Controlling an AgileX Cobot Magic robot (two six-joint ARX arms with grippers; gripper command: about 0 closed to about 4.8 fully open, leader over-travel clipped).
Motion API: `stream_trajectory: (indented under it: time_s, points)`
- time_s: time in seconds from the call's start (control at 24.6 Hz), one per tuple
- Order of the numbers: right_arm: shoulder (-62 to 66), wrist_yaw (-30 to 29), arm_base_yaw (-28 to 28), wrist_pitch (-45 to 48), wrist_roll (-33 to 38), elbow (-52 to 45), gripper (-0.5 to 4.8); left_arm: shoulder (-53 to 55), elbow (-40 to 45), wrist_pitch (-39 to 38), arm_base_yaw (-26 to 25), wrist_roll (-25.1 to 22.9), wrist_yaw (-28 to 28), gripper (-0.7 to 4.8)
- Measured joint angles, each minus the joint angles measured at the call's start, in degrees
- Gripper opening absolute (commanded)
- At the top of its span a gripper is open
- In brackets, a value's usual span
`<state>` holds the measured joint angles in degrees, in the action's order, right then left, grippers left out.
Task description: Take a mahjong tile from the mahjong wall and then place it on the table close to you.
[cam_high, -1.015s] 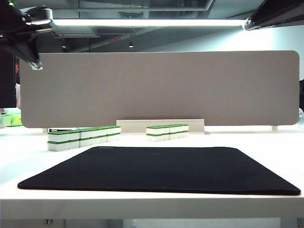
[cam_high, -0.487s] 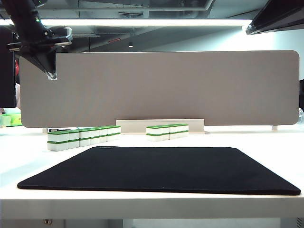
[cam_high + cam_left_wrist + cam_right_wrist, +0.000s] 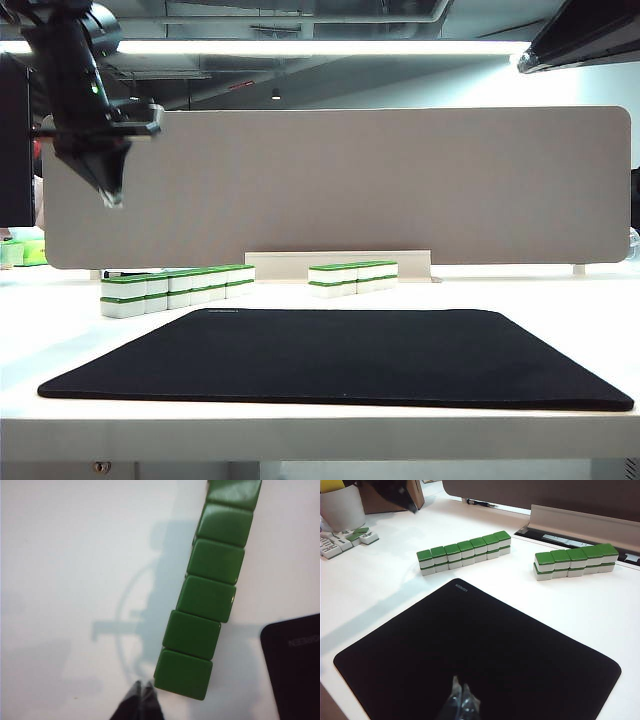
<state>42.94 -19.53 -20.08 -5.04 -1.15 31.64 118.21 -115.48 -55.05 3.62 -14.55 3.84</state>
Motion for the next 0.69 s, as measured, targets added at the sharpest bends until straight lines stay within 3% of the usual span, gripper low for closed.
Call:
stream_trajectory:
  time_s: [0.16, 0.2, 0.32, 0.37, 0.61, 0.69]
  points:
    - [0.0, 0.0, 0.0, -0.02, 0.0, 0.0, -0.01, 2.25, 0.13, -1.18, 0.13, 3.69, 0.02, 0.17]
    - [0.0, 0.0, 0.02, 0.0, 0.0, 0.0, -0.01, 2.25, 0.22, -1.57, 0.13, 5.49, 0.04, 0.64]
    - [0.0, 0.0, 0.02, 0.0, 0.0, 0.0, -0.01, 2.19, 0.2, -1.57, 0.11, 7.1, 0.04, 3.24]
    - [0.0, 0.0, 0.02, -0.02, 0.0, 0.0, -0.01, 2.19, 0.2, -1.57, 0.11, 7.13, 0.04, 3.75]
    - [0.0, 0.0, 0.02, -0.44, 0.0, 0.0, -0.01, 2.4, 0.2, -3.8, 0.81, 4.42, 0.09, 4.13]
    - [0.02, 0.0, 0.02, -0.46, 0.0, 0.0, -0.01, 2.82, 0.2, -4.28, 1.57, 0.46, 0.17, 4.7]
